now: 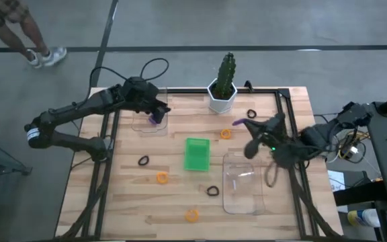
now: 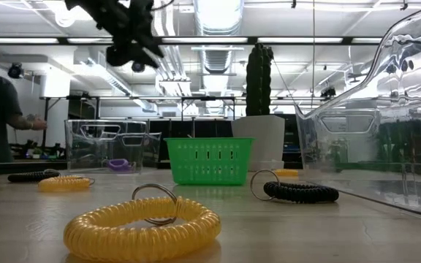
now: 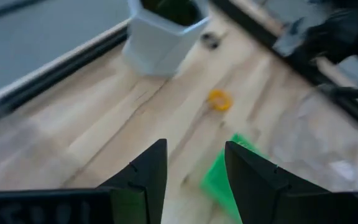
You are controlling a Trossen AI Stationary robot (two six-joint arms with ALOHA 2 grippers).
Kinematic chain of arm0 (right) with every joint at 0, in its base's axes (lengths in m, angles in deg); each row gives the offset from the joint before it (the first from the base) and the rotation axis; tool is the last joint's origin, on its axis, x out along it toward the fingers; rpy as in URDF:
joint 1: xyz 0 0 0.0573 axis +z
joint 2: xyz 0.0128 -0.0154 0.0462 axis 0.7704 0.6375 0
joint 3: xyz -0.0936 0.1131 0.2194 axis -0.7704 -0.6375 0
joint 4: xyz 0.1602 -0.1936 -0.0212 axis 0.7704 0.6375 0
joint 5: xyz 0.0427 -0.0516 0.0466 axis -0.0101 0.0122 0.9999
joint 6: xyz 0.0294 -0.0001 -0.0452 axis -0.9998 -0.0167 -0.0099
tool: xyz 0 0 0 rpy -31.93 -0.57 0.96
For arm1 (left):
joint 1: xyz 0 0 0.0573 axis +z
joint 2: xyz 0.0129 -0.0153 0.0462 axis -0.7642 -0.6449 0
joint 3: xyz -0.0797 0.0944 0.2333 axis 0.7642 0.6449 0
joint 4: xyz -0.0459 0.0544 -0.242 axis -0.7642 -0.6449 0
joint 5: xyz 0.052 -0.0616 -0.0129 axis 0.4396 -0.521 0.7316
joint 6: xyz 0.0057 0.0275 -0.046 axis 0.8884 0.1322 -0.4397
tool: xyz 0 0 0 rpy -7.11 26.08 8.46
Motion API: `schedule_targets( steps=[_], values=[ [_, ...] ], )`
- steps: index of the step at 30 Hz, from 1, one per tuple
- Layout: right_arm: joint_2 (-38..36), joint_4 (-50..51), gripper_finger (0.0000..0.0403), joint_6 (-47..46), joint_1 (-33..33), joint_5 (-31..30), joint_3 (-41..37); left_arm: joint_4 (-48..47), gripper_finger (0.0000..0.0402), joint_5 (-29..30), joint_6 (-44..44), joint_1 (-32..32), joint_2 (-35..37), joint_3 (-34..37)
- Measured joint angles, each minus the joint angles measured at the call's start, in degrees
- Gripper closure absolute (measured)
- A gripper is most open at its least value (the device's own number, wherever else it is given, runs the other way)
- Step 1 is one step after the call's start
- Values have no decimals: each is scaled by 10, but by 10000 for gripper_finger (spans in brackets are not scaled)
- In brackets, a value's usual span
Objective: Sort spring keychains
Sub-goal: Put the purple spring keychain into the top transparent bin
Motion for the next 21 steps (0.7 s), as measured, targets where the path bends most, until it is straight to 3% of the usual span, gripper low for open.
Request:
schedule_targets(
  steps=[11, 21],
  values=[
    [122, -3, 390, 35, -111, 88, 64, 159, 248, -8, 66, -76, 0, 0],
    [221, -6, 390, 163, -151, 132, 175, 181, 248, -2, 149, -150, 0, 0]
  ],
)
